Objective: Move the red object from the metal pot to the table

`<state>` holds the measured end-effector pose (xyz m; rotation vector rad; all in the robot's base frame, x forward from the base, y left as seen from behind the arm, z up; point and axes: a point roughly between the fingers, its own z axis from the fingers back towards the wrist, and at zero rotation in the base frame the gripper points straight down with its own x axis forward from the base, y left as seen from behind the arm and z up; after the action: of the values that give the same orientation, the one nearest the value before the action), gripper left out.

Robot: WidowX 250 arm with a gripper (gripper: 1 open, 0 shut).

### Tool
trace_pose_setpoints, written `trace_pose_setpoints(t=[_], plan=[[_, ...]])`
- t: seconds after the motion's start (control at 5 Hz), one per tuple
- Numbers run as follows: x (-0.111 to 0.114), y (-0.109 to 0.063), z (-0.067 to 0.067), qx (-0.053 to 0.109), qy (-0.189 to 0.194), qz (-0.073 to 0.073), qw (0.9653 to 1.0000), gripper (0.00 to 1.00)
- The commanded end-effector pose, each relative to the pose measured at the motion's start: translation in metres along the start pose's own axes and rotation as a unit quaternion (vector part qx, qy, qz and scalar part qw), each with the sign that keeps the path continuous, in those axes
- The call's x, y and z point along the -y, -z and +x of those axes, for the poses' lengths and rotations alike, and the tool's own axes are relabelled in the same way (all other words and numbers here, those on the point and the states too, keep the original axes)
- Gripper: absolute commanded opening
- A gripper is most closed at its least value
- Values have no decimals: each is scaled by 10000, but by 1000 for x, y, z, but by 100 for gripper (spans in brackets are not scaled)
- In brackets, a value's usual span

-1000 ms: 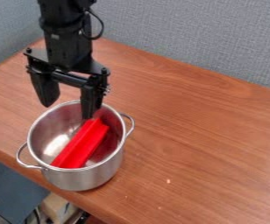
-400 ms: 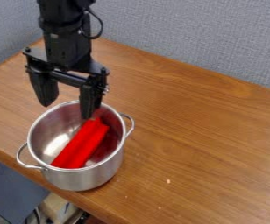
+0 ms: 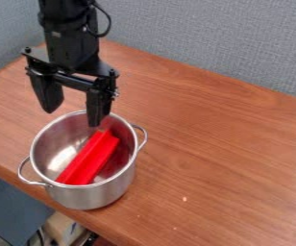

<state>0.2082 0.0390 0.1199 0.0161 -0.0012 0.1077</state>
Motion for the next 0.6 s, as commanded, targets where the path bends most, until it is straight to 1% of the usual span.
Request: trace_pose_setpoints(t=[0.0, 0.2, 0.4], plan=[[-4, 3, 4, -23, -57, -19, 10000, 100], [-6, 7, 4, -86, -105, -11, 9999, 100], [-8, 8, 4, -111, -143, 8, 9998, 100]])
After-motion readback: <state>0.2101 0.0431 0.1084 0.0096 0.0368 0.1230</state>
